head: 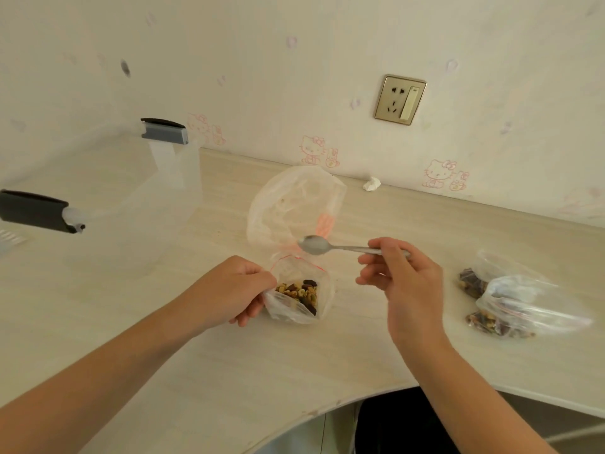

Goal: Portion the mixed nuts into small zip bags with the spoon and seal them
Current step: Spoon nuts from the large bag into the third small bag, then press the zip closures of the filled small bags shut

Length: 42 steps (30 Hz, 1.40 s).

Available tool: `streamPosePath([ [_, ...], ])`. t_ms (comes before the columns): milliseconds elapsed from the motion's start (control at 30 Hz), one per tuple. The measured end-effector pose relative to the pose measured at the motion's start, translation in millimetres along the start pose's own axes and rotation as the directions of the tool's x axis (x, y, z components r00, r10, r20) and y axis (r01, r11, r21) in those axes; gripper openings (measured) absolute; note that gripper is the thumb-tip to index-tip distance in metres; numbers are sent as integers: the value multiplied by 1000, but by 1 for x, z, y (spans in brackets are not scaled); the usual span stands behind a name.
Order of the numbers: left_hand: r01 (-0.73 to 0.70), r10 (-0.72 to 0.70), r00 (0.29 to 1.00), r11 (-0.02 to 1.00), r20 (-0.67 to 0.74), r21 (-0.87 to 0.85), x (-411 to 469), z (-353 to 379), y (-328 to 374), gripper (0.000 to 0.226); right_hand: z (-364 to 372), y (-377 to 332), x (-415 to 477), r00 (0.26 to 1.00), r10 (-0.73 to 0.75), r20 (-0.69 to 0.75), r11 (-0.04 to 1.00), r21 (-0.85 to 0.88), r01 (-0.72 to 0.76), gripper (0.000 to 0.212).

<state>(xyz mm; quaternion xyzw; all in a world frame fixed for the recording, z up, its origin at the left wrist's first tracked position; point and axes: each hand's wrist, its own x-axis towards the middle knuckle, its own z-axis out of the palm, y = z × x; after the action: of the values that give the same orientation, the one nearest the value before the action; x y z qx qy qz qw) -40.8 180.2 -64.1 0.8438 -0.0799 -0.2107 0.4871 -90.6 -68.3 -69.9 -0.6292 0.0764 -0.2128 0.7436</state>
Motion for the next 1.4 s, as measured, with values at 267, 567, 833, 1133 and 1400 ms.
streamPosePath([
  [267, 17, -17, 1000, 1000, -14, 2, 0, -5, -2, 31, 48, 41, 75, 931, 346, -117, 935, 118, -333, 9],
  [567, 8, -7, 1000, 999, -16, 39, 0, -7, -3, 34, 57, 54, 101, 986, 163, -38, 813, -562, -156, 16],
  [833, -30, 35, 997, 997, -62, 72, 1, -6, -2, 32, 6, 43, 53, 984, 165, -61, 888, -426, -175, 26],
  [1133, -51, 49, 997, 998, -62, -41, 5, -11, 0, 28, 25, 12, -15, 854, 408, 321, 843, -491, -219, 24],
  [1400, 168, 100, 938, 704, 331, -690, 3, -36, 8, 34, 23, -10, -4, 751, 392, 531, 899, -49, -435, 13],
])
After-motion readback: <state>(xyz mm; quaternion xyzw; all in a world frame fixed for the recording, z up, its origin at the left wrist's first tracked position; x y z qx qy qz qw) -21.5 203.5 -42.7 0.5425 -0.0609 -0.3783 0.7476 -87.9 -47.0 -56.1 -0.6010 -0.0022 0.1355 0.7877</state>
